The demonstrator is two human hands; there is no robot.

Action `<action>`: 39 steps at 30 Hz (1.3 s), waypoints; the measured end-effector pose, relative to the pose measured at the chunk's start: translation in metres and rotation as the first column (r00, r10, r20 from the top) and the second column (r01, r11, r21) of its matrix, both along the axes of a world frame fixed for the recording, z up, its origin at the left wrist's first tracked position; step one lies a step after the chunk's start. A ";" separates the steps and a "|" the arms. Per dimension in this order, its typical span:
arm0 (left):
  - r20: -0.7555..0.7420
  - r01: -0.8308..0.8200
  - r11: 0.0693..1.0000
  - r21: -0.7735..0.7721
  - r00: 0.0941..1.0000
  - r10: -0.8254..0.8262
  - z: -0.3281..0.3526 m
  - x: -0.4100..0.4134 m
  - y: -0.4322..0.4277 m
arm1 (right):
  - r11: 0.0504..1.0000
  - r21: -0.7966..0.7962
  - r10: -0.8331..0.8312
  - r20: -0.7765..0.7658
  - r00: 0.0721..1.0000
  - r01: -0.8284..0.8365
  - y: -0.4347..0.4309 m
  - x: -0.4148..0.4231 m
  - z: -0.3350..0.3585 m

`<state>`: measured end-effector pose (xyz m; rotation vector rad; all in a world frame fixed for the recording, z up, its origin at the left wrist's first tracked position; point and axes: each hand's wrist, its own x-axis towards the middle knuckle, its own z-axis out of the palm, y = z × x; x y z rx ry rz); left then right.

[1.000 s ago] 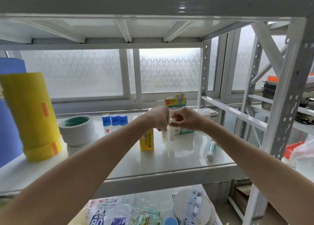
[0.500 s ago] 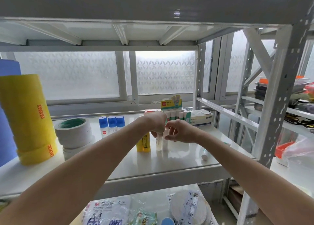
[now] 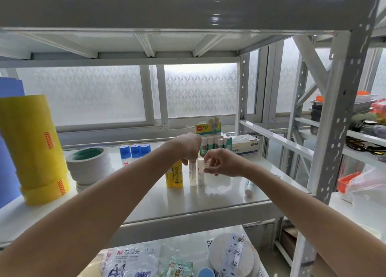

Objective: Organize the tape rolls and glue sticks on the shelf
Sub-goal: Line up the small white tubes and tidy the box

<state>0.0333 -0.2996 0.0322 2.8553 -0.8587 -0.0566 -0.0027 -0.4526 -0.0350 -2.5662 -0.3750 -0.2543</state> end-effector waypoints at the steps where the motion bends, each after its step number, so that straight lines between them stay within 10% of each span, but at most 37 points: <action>1: -0.004 0.004 1.000 0.004 1.000 -0.004 0.003 -0.002 0.001 | 1.000 0.011 -0.003 -0.005 1.000 0.003 -0.002 -0.001 0.001; 10: 0.231 0.148 0.988 -0.046 0.964 -0.134 0.017 -0.046 -0.022 | 0.959 -0.054 -0.271 0.092 0.958 0.277 -0.068 -0.029 0.024; 14: 0.111 0.212 0.976 -0.044 0.972 -0.206 -0.028 -0.070 -0.073 | 0.802 -0.405 -0.506 -0.073 0.859 0.438 -0.094 -0.050 0.014; 22: 0.089 0.186 0.982 -0.013 0.979 -0.185 -0.078 -0.076 -0.128 | 0.784 -0.415 -0.497 0.025 0.867 0.462 -0.103 -0.059 -0.023; 29: 0.130 0.067 0.944 -0.324 0.991 -0.025 0.021 -0.021 -0.093 | 0.935 0.205 -0.339 0.266 0.902 0.291 -0.083 -0.021 0.023; 39: -0.062 -0.152 0.917 -0.369 0.988 0.139 0.006 0.061 -0.054 | 0.950 0.208 -0.311 0.536 0.785 0.234 -0.026 0.062 0.002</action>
